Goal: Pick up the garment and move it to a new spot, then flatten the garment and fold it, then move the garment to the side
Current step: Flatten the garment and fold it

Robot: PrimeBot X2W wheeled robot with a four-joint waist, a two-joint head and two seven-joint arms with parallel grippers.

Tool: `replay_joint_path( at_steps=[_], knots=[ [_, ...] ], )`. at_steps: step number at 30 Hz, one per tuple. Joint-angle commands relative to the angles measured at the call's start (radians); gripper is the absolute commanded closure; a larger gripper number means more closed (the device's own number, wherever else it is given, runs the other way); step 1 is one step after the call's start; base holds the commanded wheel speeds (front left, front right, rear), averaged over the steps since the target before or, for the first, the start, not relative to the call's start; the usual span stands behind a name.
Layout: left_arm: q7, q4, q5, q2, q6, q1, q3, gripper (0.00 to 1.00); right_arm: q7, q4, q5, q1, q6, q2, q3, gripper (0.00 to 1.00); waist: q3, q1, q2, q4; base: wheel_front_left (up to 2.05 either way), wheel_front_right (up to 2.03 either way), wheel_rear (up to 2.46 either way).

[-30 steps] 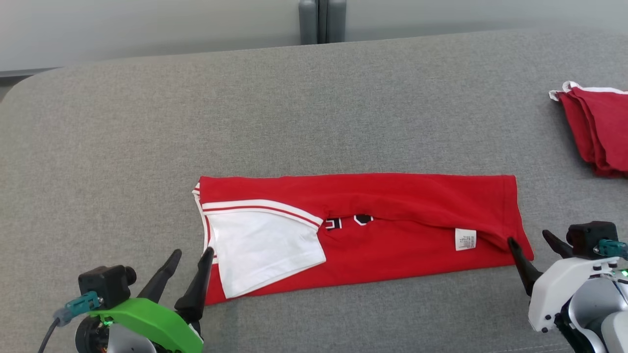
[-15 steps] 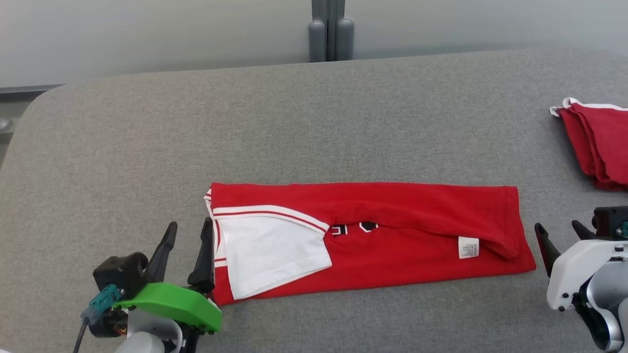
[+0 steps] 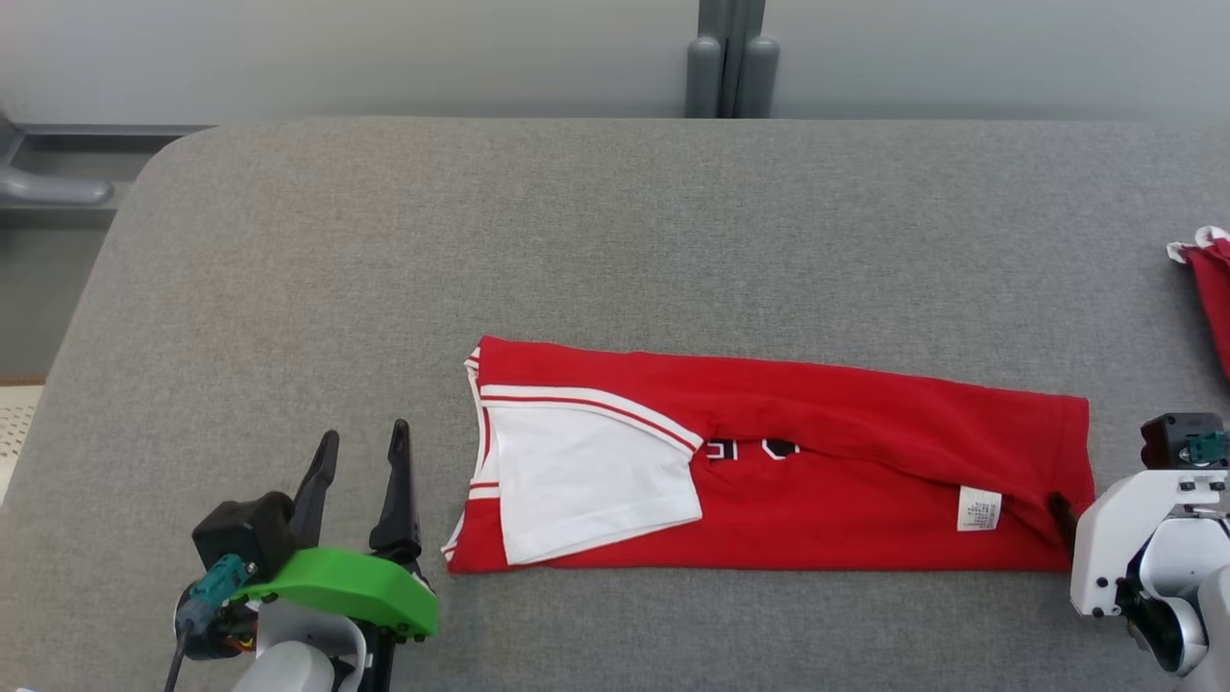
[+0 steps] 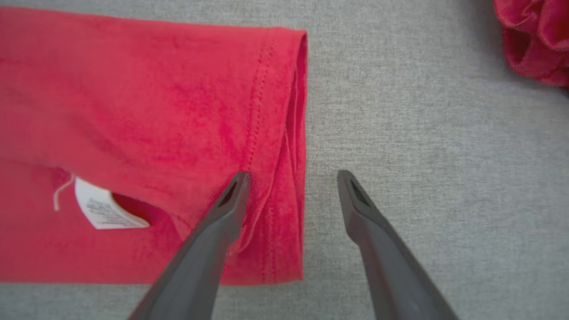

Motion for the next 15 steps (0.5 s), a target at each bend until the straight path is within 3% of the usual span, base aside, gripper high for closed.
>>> replay_joint_path(
  at_steps=[1,2,3,4,5,6,7,15],
  knots=[
    [-0.006,0.003,0.01,-0.002,-0.003,-0.012,0.009,0.0,0.003,0.026,0.007,-0.019,-0.002,-0.009,0.006,0.0,0.012,0.0001,0.0,0.022,0.0,0.0,0.0],
    [-0.006,0.003,0.014,-0.003,-0.005,-0.011,0.013,0.0,0.004,0.043,0.008,-0.023,-0.002,-0.011,0.008,0.0,0.013,0.0001,0.0,0.025,0.0,0.0,0.0],
    [-0.007,0.003,0.017,-0.005,-0.006,-0.011,0.017,0.0,0.001,0.062,0.008,-0.028,-0.002,-0.012,0.014,0.08,0.015,0.0001,0.0,0.028,0.0,0.0,0.0],
    [-0.007,0.002,0.021,-0.006,-0.008,-0.01,0.02,0.0,-0.001,0.078,0.009,-0.032,-0.002,-0.013,0.019,0.4,0.015,0.0001,0.0,0.03,0.0,0.0,0.0],
    [-0.007,0.002,0.025,-0.008,-0.008,-0.009,0.023,0.0,0.0,0.095,0.011,-0.035,-0.002,-0.013,0.026,0.65,0.016,0.0001,0.0,0.032,0.0,0.0,0.0],
    [-0.007,0.002,0.027,-0.009,-0.009,-0.008,0.025,0.0,-0.001,0.107,0.015,-0.039,-0.002,-0.014,0.031,0.72,0.016,0.0001,0.0,0.033,0.0,0.0,0.0],
    [-0.007,0.001,0.029,-0.01,-0.01,-0.007,0.029,0.0,-0.003,0.121,0.019,-0.045,-0.002,-0.015,0.036,1.0,0.017,0.0001,0.0,0.033,0.0,0.0,0.0],
    [-0.007,-0.003,0.053,-0.016,-0.009,0.006,0.041,0.0,-0.052,0.16,0.04,-0.098,-0.003,-0.06,0.001,1.0,0.006,0.0001,0.0,-0.003,0.0,0.0,0.0]
  ],
)
